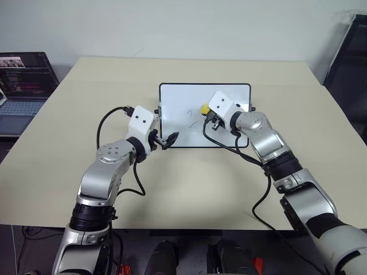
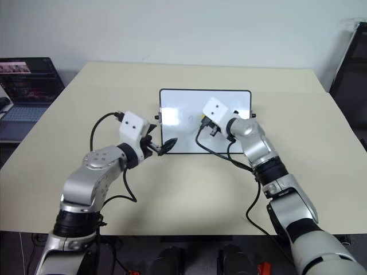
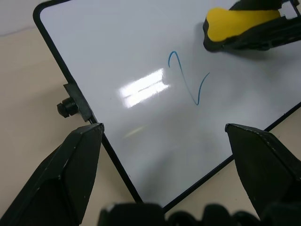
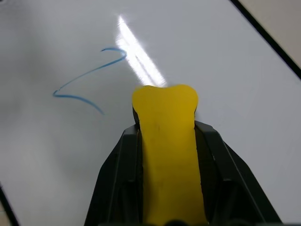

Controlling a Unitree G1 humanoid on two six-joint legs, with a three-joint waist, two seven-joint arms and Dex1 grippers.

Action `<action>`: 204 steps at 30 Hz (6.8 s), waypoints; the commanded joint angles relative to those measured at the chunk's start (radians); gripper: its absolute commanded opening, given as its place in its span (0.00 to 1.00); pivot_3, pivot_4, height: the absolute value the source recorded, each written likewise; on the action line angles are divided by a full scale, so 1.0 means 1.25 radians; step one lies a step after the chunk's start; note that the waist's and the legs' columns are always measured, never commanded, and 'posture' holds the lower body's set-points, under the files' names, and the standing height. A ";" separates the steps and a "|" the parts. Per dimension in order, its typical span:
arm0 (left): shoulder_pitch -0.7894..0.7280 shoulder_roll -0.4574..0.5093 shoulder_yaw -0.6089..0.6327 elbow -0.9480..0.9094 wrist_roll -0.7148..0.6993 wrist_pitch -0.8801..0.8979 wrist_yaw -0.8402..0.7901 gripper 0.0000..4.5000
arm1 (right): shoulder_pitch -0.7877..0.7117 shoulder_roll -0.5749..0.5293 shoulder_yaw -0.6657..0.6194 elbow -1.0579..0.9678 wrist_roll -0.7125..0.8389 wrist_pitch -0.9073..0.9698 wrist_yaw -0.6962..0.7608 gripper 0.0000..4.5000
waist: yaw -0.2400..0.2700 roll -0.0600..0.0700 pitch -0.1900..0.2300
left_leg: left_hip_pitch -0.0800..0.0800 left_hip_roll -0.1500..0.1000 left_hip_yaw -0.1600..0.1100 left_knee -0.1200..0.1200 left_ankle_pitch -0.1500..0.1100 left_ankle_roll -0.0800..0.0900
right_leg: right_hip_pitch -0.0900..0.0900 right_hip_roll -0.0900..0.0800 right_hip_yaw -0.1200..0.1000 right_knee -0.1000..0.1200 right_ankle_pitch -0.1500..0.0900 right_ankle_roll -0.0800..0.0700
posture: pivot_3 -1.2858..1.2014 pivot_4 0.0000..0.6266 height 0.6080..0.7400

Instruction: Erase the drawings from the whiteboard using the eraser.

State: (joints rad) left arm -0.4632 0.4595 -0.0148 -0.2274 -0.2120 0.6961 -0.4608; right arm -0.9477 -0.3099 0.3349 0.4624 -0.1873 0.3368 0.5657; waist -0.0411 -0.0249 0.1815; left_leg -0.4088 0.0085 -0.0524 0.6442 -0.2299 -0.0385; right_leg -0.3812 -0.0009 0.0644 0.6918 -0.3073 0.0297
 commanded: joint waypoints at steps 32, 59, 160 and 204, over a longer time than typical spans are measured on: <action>0.011 -0.006 -0.009 -0.033 -0.001 -0.009 -0.006 1.00 | -0.062 -0.010 0.015 0.094 -0.095 -0.099 -0.032 0.25 | -0.011 0.000 0.000 | 0.006 0.000 0.001 -0.001 0.000 0.000 | 0.004 0.000 0.001 0.003 0.000 0.000 | 0.52 0.24 1.00; 0.107 -0.013 0.090 0.004 -0.015 -0.108 0.022 1.00 | 0.371 -0.022 -0.228 -0.632 0.295 0.185 0.107 0.25 | 0.002 0.000 0.001 | -0.002 0.000 -0.003 -0.002 -0.001 -0.001 | 0.000 -0.001 0.000 -0.005 0.000 0.000 | 0.52 0.24 1.00; 0.114 -0.028 0.014 -0.027 0.046 -0.119 0.038 1.00 | -0.087 0.009 0.115 0.207 -0.217 -0.260 -0.008 0.25 | 0.006 0.000 0.000 | 0.000 0.000 0.001 0.001 0.000 -0.001 | -0.002 -0.001 -0.001 0.005 0.001 -0.001 | 0.52 0.24 1.00; 0.071 -0.023 0.010 -0.016 0.045 -0.103 0.025 1.00 | 0.001 -0.045 0.056 0.067 -0.215 -0.238 0.032 0.25 | 0.000 0.000 0.000 | 0.008 0.000 -0.001 0.001 0.000 -0.001 | 0.006 0.000 0.000 0.003 0.000 -0.001 | 0.52 0.24 1.00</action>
State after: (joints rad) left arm -0.3561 0.4289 -0.0044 -0.2247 -0.1543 0.5689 -0.4261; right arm -0.9682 -0.3611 0.4339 0.5732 -0.4790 0.0082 0.6029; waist -0.0408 -0.0253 0.1819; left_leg -0.3993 0.0084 -0.0533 0.6445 -0.2296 -0.0396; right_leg -0.3732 -0.0013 0.0643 0.6955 -0.3069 0.0287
